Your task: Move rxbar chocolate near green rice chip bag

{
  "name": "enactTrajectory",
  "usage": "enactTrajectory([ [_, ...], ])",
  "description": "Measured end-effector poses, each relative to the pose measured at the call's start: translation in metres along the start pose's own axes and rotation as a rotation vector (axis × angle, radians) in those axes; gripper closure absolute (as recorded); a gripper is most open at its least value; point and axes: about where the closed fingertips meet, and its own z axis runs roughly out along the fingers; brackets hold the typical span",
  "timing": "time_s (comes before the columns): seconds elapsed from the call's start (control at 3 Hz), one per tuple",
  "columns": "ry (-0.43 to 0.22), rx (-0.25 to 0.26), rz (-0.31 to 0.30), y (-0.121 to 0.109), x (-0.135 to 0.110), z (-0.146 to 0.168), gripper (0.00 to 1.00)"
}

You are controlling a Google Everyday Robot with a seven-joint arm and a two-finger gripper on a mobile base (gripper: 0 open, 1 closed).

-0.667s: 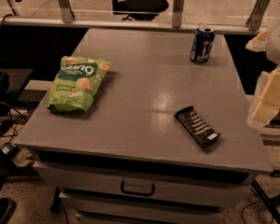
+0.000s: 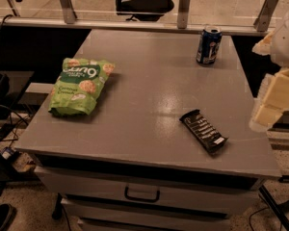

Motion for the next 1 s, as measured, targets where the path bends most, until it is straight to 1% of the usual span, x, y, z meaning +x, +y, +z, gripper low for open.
enactTrajectory([
  [0.33, 0.021, 0.012, 0.106, 0.005, -0.016, 0.027, 0.0],
  [0.67, 0.048, 0.011, 0.177, 0.012, -0.023, 0.057, 0.0],
  [1.0, 0.081, -0.023, 0.252, 0.02, -0.025, 0.094, 0.0],
])
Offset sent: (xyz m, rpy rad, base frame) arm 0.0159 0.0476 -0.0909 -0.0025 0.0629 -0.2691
